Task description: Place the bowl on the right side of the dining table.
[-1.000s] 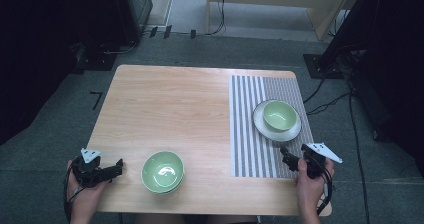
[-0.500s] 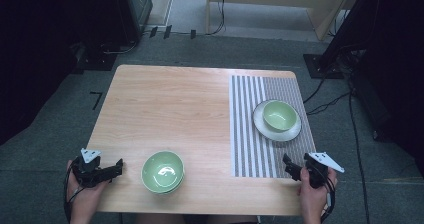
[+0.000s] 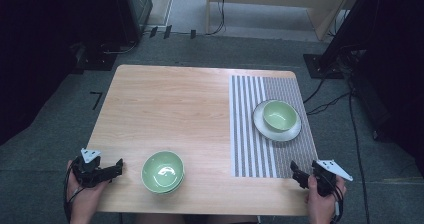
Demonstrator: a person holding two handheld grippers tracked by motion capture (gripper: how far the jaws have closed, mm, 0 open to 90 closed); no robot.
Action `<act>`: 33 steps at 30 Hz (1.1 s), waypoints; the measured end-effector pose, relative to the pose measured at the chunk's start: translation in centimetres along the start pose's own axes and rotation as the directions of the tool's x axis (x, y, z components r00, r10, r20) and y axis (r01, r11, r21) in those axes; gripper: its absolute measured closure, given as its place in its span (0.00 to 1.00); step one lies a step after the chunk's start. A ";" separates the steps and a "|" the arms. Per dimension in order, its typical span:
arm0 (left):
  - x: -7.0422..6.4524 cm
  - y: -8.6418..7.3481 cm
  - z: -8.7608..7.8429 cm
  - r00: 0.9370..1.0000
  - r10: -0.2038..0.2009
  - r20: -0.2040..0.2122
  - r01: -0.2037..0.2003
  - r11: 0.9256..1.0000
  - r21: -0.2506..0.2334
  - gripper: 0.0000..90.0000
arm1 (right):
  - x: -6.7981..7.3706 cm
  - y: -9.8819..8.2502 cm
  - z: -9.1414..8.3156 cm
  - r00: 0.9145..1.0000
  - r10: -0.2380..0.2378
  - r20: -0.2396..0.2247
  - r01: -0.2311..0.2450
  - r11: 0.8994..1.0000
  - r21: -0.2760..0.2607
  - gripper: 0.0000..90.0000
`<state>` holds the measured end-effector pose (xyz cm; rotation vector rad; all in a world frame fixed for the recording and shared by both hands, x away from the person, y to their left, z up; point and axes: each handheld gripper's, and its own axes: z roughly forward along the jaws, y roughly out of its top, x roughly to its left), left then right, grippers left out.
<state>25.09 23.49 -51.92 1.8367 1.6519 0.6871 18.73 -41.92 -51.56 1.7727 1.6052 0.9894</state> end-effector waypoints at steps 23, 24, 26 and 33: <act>0.0 0.0 0.0 1.000 0.000 0.000 0.000 1.000 0.000 0.00 | -3.4 -1.6 -1.9 0.997 0.005 0.076 -0.007 1.000 0.017 0.18; 0.0 0.0 0.0 1.000 0.000 0.000 0.000 1.000 0.000 0.00 | -3.5 -1.7 -1.9 0.997 0.003 0.077 -0.004 1.000 0.022 0.18; 0.0 0.0 0.0 1.000 0.000 0.000 0.000 1.000 0.000 0.00 | -3.7 -1.9 -1.9 0.997 0.004 0.082 -0.006 1.000 0.029 0.19; 0.0 0.0 0.0 1.000 0.000 0.000 0.000 1.000 0.000 0.00 | -4.0 -2.2 -1.8 0.997 -0.015 0.081 0.010 0.999 0.051 0.18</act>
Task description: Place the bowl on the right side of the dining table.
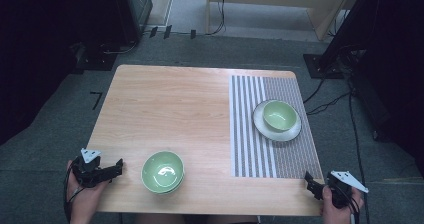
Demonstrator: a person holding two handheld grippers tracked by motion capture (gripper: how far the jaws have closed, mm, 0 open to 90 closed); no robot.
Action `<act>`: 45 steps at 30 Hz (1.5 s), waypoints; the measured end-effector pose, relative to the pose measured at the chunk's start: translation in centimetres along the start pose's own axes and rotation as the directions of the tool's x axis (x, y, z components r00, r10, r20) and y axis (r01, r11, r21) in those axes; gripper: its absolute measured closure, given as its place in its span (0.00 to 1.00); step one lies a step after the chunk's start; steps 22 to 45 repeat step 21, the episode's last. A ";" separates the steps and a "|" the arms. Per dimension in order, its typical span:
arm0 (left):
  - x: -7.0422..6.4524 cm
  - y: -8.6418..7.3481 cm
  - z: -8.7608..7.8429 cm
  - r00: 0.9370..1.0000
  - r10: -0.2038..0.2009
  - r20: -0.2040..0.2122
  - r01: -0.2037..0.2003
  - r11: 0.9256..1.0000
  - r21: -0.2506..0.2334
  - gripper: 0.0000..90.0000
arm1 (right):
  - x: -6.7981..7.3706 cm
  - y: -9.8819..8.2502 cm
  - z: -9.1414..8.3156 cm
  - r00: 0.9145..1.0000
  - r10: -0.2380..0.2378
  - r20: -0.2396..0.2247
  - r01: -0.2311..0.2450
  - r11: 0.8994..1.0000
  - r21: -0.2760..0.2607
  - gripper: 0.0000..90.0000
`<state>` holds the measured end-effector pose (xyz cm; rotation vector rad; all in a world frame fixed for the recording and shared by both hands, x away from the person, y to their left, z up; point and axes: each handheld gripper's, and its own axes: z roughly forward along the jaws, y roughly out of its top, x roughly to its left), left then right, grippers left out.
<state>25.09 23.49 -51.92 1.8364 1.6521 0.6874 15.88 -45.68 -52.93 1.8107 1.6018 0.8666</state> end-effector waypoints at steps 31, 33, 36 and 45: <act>0.0 0.0 0.0 1.000 -0.001 0.000 0.001 1.000 -0.001 0.00 | -0.5 -0.1 0.4 0.998 0.030 -0.060 -0.028 0.999 0.033 0.19; 0.0 0.0 0.0 1.000 -0.001 0.000 0.001 1.000 -0.001 0.00 | -0.5 -0.1 0.4 0.998 0.030 -0.060 -0.028 0.999 0.033 0.19; 0.0 0.0 0.0 1.000 -0.001 0.000 0.001 1.000 -0.001 0.00 | -0.5 -0.1 0.4 0.998 0.030 -0.060 -0.028 0.999 0.033 0.19; 0.0 0.0 0.0 1.000 -0.001 0.000 0.001 1.000 -0.001 0.00 | -0.5 -0.1 0.4 0.998 0.030 -0.060 -0.028 0.999 0.033 0.19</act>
